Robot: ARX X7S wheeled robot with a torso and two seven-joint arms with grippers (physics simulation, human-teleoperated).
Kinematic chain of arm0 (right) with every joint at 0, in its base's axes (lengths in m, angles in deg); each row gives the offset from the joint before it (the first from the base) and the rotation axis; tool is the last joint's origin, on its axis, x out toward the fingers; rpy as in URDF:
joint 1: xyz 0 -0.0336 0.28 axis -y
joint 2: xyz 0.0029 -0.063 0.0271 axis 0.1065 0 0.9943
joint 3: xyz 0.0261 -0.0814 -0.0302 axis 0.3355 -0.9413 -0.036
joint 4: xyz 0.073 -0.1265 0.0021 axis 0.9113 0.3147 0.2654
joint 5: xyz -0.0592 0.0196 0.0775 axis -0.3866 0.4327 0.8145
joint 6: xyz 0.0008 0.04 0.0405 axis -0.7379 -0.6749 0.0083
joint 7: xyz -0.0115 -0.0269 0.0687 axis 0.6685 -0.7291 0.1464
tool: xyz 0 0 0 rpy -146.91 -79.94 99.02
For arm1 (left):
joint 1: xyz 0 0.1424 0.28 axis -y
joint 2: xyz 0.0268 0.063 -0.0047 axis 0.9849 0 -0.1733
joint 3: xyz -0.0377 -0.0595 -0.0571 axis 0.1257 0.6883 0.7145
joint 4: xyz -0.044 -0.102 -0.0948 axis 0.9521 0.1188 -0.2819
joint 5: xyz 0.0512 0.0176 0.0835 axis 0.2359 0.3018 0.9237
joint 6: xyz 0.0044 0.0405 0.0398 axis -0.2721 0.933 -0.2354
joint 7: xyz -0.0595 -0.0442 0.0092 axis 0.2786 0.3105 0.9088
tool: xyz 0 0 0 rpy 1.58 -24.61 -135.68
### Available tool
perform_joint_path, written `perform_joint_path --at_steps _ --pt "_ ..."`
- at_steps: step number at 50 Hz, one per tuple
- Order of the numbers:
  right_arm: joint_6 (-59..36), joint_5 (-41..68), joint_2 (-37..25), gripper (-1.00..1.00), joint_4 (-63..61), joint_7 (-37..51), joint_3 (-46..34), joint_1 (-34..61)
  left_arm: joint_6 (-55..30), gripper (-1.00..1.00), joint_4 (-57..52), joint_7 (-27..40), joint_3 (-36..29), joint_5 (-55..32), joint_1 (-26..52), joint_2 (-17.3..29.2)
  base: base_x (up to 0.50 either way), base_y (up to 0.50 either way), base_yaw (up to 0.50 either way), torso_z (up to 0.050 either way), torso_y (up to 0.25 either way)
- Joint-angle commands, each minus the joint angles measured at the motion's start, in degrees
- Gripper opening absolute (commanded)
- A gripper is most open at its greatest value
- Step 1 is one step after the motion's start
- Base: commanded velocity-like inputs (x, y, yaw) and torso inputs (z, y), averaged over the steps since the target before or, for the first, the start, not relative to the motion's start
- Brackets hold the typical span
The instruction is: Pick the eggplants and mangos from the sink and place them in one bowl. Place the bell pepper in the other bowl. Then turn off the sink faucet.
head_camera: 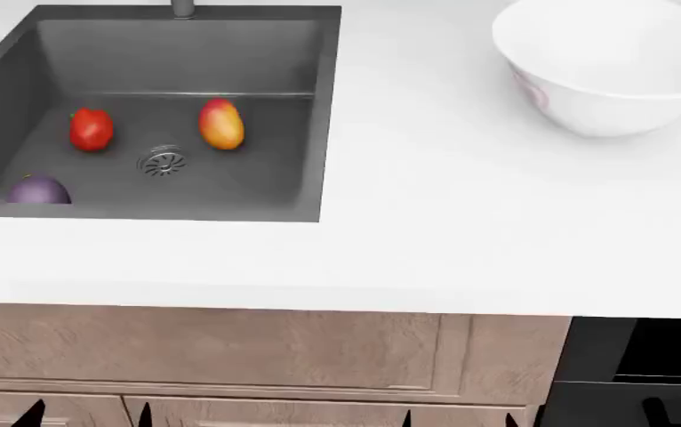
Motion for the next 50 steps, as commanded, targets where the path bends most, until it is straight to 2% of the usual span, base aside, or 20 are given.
perform_joint_path --at_steps 1,23,50 --pt "0.23 1.08 -0.88 1.00 -0.12 1.12 -1.00 -0.05 0.37 1.00 -0.27 1.11 -1.18 -0.47 -0.27 0.99 0.00 0.00 0.00 0.000 0.000" --pt "-0.72 2.58 -4.08 1.00 -0.60 4.93 -4.84 -0.12 -1.00 1.00 0.00 5.53 -2.96 -4.12 0.60 3.63 0.00 0.00 0.00 0.000 0.000" --pt "0.83 4.52 -5.84 1.00 -0.45 6.57 -6.94 -0.07 -1.39 1.00 0.07 7.49 -5.69 -5.46 0.61 5.47 0.02 0.50 0.00 0.000 0.000"
